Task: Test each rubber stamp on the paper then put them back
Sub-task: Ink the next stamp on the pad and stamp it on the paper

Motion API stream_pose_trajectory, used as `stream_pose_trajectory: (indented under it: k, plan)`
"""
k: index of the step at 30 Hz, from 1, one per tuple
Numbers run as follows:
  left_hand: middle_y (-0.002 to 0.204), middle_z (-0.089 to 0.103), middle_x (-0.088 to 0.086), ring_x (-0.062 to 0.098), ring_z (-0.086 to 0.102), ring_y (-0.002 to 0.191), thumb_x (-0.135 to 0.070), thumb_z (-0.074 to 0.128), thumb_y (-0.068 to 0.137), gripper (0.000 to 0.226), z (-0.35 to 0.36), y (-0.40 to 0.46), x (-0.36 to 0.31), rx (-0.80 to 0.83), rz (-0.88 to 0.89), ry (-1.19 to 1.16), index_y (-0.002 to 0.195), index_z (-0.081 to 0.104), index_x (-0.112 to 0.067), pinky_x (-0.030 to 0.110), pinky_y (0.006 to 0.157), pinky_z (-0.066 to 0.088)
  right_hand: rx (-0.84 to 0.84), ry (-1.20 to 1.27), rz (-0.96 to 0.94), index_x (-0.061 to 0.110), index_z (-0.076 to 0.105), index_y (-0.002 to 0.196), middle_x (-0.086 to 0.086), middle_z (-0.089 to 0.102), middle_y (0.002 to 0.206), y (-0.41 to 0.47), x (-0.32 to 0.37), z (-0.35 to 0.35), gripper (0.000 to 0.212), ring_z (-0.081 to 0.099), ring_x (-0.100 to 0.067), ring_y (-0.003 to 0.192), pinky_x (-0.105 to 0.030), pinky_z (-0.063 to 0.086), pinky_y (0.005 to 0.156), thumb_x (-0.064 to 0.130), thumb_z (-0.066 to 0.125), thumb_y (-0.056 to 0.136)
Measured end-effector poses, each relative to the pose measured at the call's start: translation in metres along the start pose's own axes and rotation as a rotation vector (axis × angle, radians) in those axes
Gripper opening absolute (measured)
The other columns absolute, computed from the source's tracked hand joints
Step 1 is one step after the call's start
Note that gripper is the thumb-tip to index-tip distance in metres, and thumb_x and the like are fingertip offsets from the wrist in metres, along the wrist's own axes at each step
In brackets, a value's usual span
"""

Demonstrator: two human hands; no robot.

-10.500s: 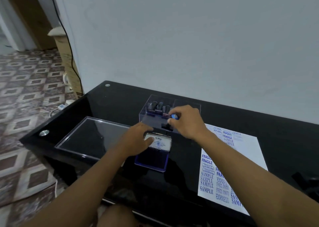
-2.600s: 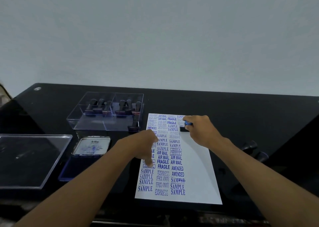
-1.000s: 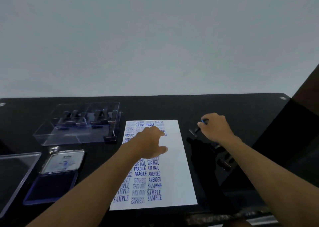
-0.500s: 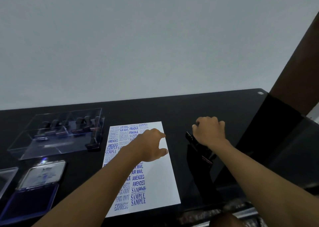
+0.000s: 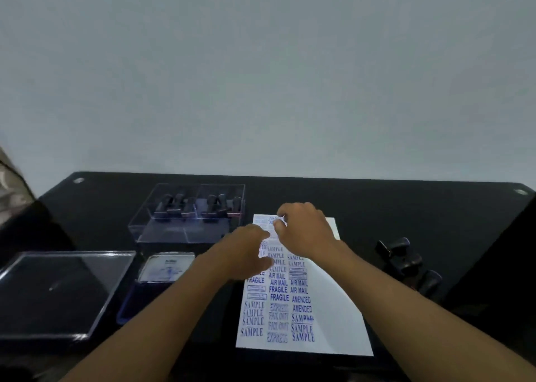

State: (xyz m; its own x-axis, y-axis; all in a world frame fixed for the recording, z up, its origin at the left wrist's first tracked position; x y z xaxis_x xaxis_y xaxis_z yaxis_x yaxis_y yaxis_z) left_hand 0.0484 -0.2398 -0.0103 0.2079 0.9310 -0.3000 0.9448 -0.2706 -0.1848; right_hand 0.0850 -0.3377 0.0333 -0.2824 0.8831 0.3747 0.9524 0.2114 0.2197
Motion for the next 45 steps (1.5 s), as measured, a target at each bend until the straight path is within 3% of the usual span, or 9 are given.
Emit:
stream_pose_trajectory:
  k: [3,9,13,19,25,31,36,41,45]
  plan:
    - [0.133,0.052,0.003,0.020,0.052,0.115,-0.040,0.062,0.088,0.045,-0.014,-0.012,0.032,-0.035,-0.038,-0.015,0.128,0.054,-0.019,0.038,0.099,0.045,0.049,0.032,-0.035,0.020,0.069,0.106,-0.001,0.069,0.106,0.014,0.035,0.022,0.025,0.061,-0.020,0.097,-0.040,0.053,0.090,0.035,0.053,0.093]
    - [0.154,0.029,0.000,0.020,0.021,0.144,-0.039,0.054,0.093,0.059,-0.029,-0.022,0.106,-0.170,-0.148,0.057,0.145,0.034,-0.021,0.044,0.118,0.014,0.176,-0.004,-0.046,0.015,0.072,0.089,-0.006,0.068,0.088,0.053,0.069,0.067,0.025,0.062,-0.022,0.075,-0.031,0.053,0.067,0.028,0.051,0.093]
    - [0.161,0.009,0.000,0.020,0.001,0.149,-0.037,0.050,0.096,0.071,-0.014,-0.017,0.124,-0.160,-0.163,0.044,0.153,0.012,-0.020,0.044,0.121,0.001,0.228,-0.120,-0.008,0.010,0.070,0.098,-0.010,0.063,0.100,0.081,0.064,0.095,0.030,0.059,-0.027,0.097,-0.041,0.056,0.082,0.030,0.049,0.092]
    - [0.162,-0.002,0.000,0.022,-0.009,0.149,-0.034,0.045,0.099,0.072,-0.005,-0.010,0.134,-0.142,-0.151,0.043,0.154,0.002,-0.020,0.042,0.121,-0.002,0.328,-0.232,0.076,0.005,0.063,0.101,-0.015,0.053,0.116,0.097,0.049,0.123,0.039,0.042,-0.033,0.120,-0.043,0.042,0.096,0.040,0.047,0.091]
    - [0.162,0.000,0.002,0.023,-0.006,0.149,-0.034,0.045,0.098,0.072,-0.007,-0.009,0.133,-0.135,-0.146,0.069,0.154,0.003,-0.019,0.044,0.121,0.001,0.246,-0.276,0.000,0.013,0.066,0.116,-0.012,0.047,0.125,0.098,0.065,0.113,0.038,0.040,-0.031,0.124,-0.042,0.046,0.096,0.040,0.059,0.090]
    - [0.162,-0.002,0.002,0.023,-0.008,0.149,-0.033,0.047,0.097,0.074,-0.005,-0.008,0.133,-0.119,-0.151,0.063,0.154,0.001,-0.020,0.045,0.120,0.001,0.220,-0.198,0.010,0.014,0.063,0.103,-0.010,0.066,0.100,0.090,0.073,0.108,0.026,0.062,-0.028,0.091,-0.040,0.055,0.083,0.034,0.063,0.087]
    - [0.162,0.001,0.001,0.022,-0.005,0.149,-0.034,0.050,0.096,0.075,-0.007,-0.010,0.132,-0.106,-0.141,0.063,0.154,0.005,-0.020,0.046,0.120,0.001,0.146,-0.005,-0.027,0.015,0.063,0.103,-0.005,0.064,0.097,0.080,0.082,0.086,0.019,0.059,-0.024,0.088,-0.035,0.052,0.082,0.022,0.068,0.086]
    - [0.158,0.024,-0.002,0.016,0.023,0.145,-0.031,0.055,0.094,0.066,-0.033,-0.022,0.136,-0.264,-0.071,-0.033,0.151,0.024,-0.022,0.044,0.120,0.006,0.070,0.073,-0.165,0.012,0.068,0.081,-0.004,0.064,0.084,0.066,0.113,0.046,0.007,0.058,-0.020,0.077,-0.025,0.043,0.069,0.017,0.067,0.085]
    - [0.140,0.048,-0.005,0.018,0.045,0.128,-0.031,0.060,0.090,0.054,-0.049,-0.062,0.158,-0.420,-0.094,-0.037,0.141,0.044,-0.026,0.038,0.111,0.032,0.105,0.098,-0.240,0.010,0.069,0.090,-0.004,0.067,0.089,0.037,0.145,0.031,0.010,0.061,-0.022,0.082,-0.032,0.052,0.075,0.017,0.062,0.087]
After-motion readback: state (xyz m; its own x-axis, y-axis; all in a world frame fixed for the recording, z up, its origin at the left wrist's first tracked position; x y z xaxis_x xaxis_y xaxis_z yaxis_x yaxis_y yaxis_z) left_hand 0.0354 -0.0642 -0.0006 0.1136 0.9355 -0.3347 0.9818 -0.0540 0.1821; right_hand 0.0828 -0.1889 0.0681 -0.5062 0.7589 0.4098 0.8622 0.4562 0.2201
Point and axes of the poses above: each hand's wrist, its own y-axis towards the middle knuckle, its own z-axis out of the palm, x = y × z, the point moved 10 cm from there along y, towards the middle knuckle
